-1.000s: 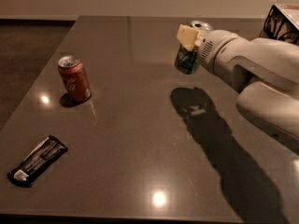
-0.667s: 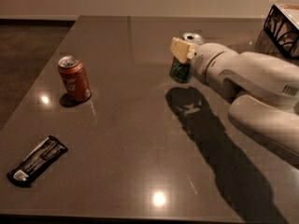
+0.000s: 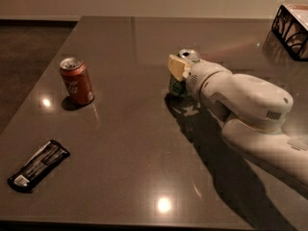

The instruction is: Place green can upright

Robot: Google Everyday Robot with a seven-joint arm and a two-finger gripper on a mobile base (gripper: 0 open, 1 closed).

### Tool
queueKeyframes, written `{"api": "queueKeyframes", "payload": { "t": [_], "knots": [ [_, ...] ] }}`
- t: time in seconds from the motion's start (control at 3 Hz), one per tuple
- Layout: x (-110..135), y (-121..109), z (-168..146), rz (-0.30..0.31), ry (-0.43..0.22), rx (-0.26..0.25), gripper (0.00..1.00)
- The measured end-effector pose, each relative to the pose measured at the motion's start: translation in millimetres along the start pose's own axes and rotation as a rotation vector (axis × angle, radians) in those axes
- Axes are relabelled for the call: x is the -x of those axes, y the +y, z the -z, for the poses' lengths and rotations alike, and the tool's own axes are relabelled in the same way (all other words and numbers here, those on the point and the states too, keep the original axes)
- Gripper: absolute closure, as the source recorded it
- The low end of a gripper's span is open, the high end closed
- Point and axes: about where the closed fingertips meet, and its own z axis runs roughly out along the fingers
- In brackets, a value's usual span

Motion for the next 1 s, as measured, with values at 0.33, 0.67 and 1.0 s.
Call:
{"api": "queueKeyframes", "payload": {
  "t": [0.33,0.67,1.0],
  "knots": [
    [17.5,-5.7,-1.6,0.043,-0.005,-0.001,0.59],
    [16.6,-7.9,-1.9,0.049,-0.003,-0.004,0.36],
    [16.0,-9.0,-2.0,0.050,-0.002,-0.005,0.12]
  ]
}}
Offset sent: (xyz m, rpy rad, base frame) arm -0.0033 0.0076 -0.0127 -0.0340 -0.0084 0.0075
